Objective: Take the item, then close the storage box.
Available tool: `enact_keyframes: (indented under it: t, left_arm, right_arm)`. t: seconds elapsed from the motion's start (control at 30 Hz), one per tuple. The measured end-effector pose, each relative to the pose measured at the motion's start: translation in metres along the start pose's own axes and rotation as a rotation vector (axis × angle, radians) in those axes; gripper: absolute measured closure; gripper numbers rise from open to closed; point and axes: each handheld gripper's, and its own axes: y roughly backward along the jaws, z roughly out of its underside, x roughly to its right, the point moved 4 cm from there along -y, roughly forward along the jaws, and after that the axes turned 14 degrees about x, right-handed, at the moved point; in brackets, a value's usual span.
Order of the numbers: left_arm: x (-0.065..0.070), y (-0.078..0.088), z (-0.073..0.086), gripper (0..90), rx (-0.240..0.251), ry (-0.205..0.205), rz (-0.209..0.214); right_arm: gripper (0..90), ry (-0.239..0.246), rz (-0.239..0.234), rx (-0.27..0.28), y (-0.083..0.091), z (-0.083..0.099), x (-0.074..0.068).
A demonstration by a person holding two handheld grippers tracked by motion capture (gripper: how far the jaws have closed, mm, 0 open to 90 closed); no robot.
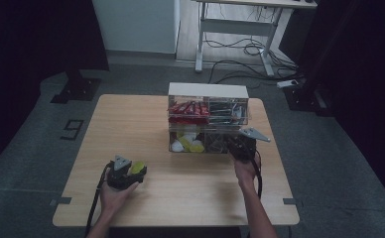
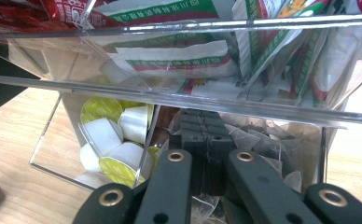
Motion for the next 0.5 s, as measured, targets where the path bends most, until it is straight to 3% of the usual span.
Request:
enact_keyframes:
  t: [0.5]
  left_arm:
    - [0.001, 0.012, 0.001, 30.2, 0.016, 0.005, 0.034]
  right_arm:
    - [88.7, -0.011, -0.009, -0.007, 0.004, 0.008, 0.001]
